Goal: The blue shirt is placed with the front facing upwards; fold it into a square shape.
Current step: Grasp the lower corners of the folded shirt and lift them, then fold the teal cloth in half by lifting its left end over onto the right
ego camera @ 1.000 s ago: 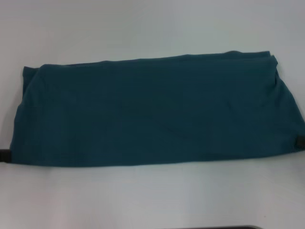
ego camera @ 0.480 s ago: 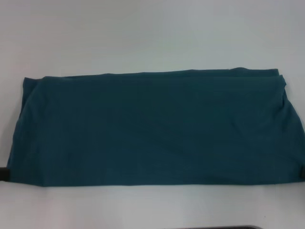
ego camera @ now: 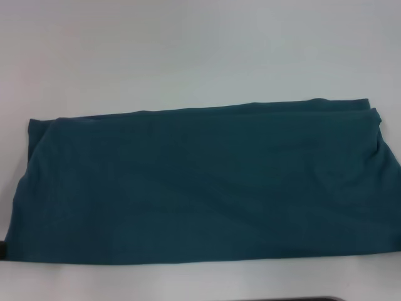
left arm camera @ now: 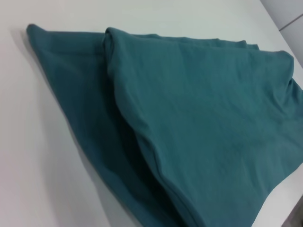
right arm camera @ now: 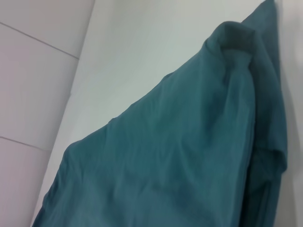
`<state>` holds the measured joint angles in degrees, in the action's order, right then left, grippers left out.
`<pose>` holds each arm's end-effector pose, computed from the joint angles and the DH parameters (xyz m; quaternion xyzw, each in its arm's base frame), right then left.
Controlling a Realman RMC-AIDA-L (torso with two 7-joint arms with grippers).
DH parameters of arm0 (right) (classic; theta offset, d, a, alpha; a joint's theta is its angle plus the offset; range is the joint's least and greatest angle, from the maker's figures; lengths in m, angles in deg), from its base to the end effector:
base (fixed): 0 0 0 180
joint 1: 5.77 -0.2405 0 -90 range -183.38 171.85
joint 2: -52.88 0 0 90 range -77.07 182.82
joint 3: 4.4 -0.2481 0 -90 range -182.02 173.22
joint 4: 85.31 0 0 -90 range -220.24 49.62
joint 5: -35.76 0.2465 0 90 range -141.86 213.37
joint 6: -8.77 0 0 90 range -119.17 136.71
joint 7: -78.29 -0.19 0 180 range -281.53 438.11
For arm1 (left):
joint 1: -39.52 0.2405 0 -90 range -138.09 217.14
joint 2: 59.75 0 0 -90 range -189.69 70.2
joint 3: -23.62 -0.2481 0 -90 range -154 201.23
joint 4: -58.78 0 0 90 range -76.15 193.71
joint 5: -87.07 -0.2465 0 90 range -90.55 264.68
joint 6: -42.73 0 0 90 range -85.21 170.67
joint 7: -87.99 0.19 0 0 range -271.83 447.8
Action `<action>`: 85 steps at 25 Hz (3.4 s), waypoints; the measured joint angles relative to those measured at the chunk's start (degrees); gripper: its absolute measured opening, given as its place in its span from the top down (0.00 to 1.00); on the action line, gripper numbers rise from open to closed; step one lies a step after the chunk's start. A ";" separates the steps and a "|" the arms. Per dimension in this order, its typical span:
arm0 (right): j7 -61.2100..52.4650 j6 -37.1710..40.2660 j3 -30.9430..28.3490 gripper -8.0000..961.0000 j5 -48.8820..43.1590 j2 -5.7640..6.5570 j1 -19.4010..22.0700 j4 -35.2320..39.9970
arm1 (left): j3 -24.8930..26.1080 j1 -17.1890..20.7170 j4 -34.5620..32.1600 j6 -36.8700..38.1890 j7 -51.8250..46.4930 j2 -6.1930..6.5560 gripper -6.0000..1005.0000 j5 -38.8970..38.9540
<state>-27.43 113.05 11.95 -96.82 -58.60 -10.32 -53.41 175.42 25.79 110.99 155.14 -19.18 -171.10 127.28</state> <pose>0.4241 0.1642 0.0277 -0.7047 0.6548 0.2540 0.1010 -0.3853 0.2239 0.0683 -0.8418 -0.5319 -0.0773 0.0494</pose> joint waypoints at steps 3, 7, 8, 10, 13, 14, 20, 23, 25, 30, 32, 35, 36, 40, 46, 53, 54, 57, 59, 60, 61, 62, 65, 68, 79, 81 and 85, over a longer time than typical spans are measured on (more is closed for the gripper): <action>-0.13 0.01 -0.01 0.97 -0.29 0.19 -0.11 0.00 | -0.01 0.25 -0.18 0.18 0.41 -0.06 0.99 -0.41; -0.19 -0.39 -0.01 0.97 -0.51 0.35 -0.21 0.00 | -0.01 0.73 -0.46 -0.37 0.59 -0.08 0.99 -0.61; -0.19 -0.53 -0.01 0.97 -0.54 0.37 -0.14 0.00 | -0.01 0.80 -0.50 -0.56 0.59 -0.09 0.99 -0.81; -0.19 -0.82 -0.01 0.97 -0.57 0.47 -0.03 0.00 | -0.02 0.87 -0.65 -0.98 0.63 -0.17 0.99 -1.67; -0.19 -1.08 -0.08 0.97 -1.10 0.58 0.02 -0.07 | -0.02 0.83 -1.40 -1.99 0.70 -0.35 0.99 -2.98; -0.19 -1.10 -0.23 0.97 -1.43 0.58 0.00 -0.08 | -0.02 0.81 -1.90 -2.48 0.76 -0.35 0.99 -3.22; -0.22 -1.15 -0.83 0.96 -2.03 0.58 -0.54 -0.12 | -0.01 0.66 -3.58 -3.36 1.29 -0.02 0.99 -3.35; -0.45 -1.17 -0.83 0.96 -2.06 0.57 -0.61 -0.09 | -0.01 0.58 -3.61 -3.53 1.33 -0.01 0.99 -3.37; -0.60 -1.18 -0.82 0.96 -2.07 0.57 -0.65 -0.06 | 0.12 0.59 -3.61 -3.56 1.33 0.00 0.99 -3.38; -0.80 -1.22 -0.88 0.96 -2.08 0.77 -0.79 -0.03 | 0.70 0.67 -3.61 -3.58 1.26 0.03 0.99 -3.40; -1.02 -1.48 -0.89 0.96 -2.08 0.90 -0.88 -0.02 | 0.86 0.66 -3.61 -3.63 1.13 0.07 0.99 -3.40; -1.53 -2.03 -0.89 0.96 -2.08 1.09 -0.96 0.00 | 1.22 0.66 -3.61 -3.68 1.06 0.09 0.99 -3.40; -1.62 -2.11 -0.90 0.96 -2.08 1.15 -0.98 0.00 | 1.27 0.67 -3.61 -3.68 1.05 0.10 0.99 -3.40; -1.85 -2.15 -0.98 0.95 -2.08 1.36 -0.98 0.00 | 1.30 0.83 -3.61 -3.75 1.03 0.10 0.99 -3.40; -2.29 -1.98 -0.85 0.95 -2.07 1.45 -1.43 0.00 | 1.33 0.83 -3.61 -3.86 1.05 0.10 0.99 -3.39; -3.76 0.13 -0.46 0.95 -2.07 1.92 -2.54 0.01 | 3.12 0.41 -3.46 -3.42 0.88 0.29 0.99 -3.38; -3.76 0.64 -0.56 0.91 -2.07 2.04 -2.63 0.00 | 3.39 0.37 -3.33 -3.31 0.82 0.34 0.99 -3.36; -4.01 2.08 -1.46 0.79 -2.07 2.47 -2.97 0.18 | 4.07 0.23 -3.10 -2.99 0.54 0.48 0.99 -3.23; -4.51 2.60 -2.14 0.72 -2.03 2.60 -3.11 0.89 | 4.41 0.00 -3.08 -2.82 0.25 0.57 0.98 -3.24; -4.86 2.81 -2.42 0.69 -1.98 2.62 -3.19 1.36 | 4.51 -0.13 -3.08 -2.78 0.05 0.61 0.97 -3.27; -5.26 3.01 -2.69 0.65 -1.92 2.62 -3.30 1.93 | 4.54 -0.24 -3.08 -2.79 -0.19 0.66 0.97 -3.29; -5.61 3.16 -2.87 0.62 -1.89 2.62 -3.40 2.38 | 4.60 -0.29 -3.07 -2.82 -0.45 0.69 0.96 -3.29; -6.55 3.61 -3.82 0.55 -1.74 2.61 -3.69 3.67 | 4.98 -0.37 -3.01 -2.95 -0.90 0.76 0.94 -3.30; -6.78 4.50 -5.20 0.55 -1.63 2.60 -4.33 4.71 | 7.51 -1.14 -2.81 -2.94 -1.25 1.08 0.93 -3.06; -7.22 5.27 -6.60 0.55 -1.77 2.42 -8.89 4.86 | 12.88 -7.31 -3.74 -3.64 -3.94 0.20 0.93 -0.67; -7.44 4.97 -6.61 0.55 -1.76 2.49 -9.49 4.74 | 12.89 -8.33 -3.75 -4.58 -4.81 -0.19 0.92 0.18; -8.28 4.29 -6.89 0.55 -1.64 2.53 -10.50 4.76 | 12.79 -11.13 -3.75 -7.74 -5.90 -1.32 0.92 1.09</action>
<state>-35.71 117.34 5.07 -98.45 -56.07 -20.82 -48.64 188.21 14.66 107.24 147.40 -25.09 -172.42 128.37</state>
